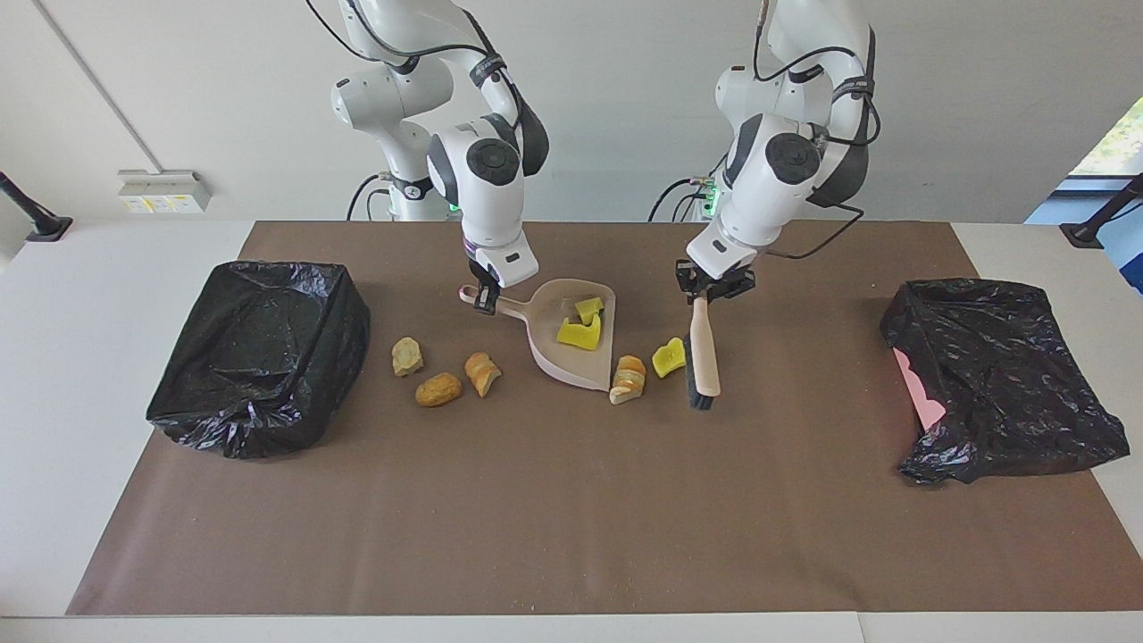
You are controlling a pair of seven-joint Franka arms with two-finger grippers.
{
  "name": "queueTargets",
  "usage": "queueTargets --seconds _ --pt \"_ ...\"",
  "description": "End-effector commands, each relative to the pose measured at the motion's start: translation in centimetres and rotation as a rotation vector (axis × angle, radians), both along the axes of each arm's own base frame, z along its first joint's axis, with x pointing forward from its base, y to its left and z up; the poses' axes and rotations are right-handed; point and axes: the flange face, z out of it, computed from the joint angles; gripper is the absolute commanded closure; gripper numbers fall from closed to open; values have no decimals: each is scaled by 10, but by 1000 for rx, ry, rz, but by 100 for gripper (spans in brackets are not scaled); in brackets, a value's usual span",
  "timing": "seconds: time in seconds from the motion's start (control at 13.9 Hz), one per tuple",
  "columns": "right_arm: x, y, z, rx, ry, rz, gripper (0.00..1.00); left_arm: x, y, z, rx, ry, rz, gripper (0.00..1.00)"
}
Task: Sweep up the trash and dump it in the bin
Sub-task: 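Sweep the yellow sponges into the dustpan with the left gripper's brush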
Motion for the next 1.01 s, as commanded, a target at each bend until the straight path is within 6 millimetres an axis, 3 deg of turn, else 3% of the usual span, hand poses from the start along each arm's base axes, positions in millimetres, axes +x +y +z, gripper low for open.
queueTargets --seconds 0.0,0.07,0.29,0.72,0.93 --pt "-5 12 -12 -8 -28 -14 100 4 12 -39 34 46 -91 100" --pt "-5 12 -12 -8 -28 -14 100 4 14 -42 24 30 -139 100" --pt "-5 12 -12 -8 -29 -15 100 0 -7 -54 6 -7 -250 100" --pt "-5 12 -12 -9 -29 -23 100 -78 -89 -55 9 20 -426 100" --pt "-5 12 -12 -9 -29 -24 100 -107 -133 -46 -24 36 -290 100"
